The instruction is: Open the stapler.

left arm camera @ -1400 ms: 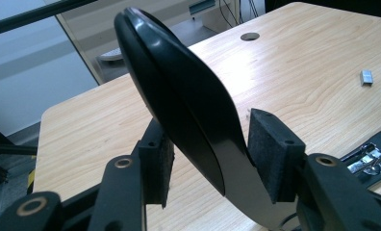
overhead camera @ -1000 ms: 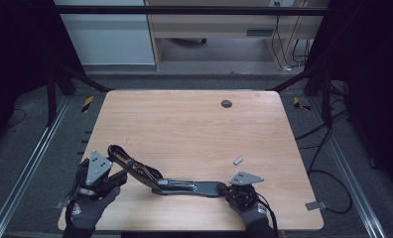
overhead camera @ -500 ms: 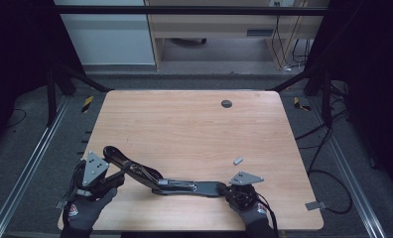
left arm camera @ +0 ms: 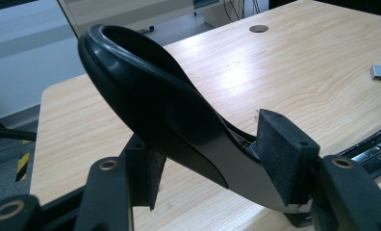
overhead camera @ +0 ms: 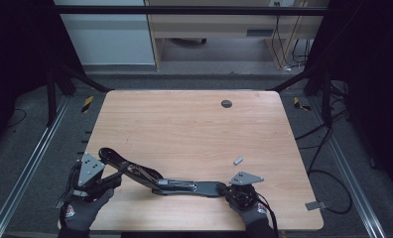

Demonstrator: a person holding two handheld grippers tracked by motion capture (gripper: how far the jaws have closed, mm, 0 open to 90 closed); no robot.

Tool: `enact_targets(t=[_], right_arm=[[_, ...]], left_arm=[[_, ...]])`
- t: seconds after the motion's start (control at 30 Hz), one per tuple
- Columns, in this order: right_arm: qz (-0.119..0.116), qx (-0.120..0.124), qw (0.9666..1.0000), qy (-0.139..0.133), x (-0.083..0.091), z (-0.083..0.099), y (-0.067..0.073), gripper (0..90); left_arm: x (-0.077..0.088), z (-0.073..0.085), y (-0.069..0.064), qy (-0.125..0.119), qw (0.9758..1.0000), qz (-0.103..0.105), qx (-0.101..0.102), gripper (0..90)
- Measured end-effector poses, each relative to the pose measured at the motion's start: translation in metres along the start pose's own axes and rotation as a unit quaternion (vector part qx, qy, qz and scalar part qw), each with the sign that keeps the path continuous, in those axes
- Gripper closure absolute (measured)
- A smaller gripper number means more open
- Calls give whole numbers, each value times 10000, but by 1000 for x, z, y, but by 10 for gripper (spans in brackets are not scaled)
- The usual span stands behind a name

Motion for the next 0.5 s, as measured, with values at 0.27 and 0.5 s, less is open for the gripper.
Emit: enact_targets(t=[0.27,0.5], right_arm=[[-4,4,10000,0,0,0,0,900],[-9,21,10000,-3,0,0,0,900]], left_arm=[[1,1,0,-4,9999,42,-96,426],[1,1,2,12,9998,-19,-173,402]])
Point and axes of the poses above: each handheld gripper's, and its own axes: x roughly backward along the jaws, z roughly out of its underside, y roughly to its left, the point moved 9 cm from there along -x, roughly forward along the jaws, and after that the axes turned 12 degrees about -y, right-handed, at the moved point
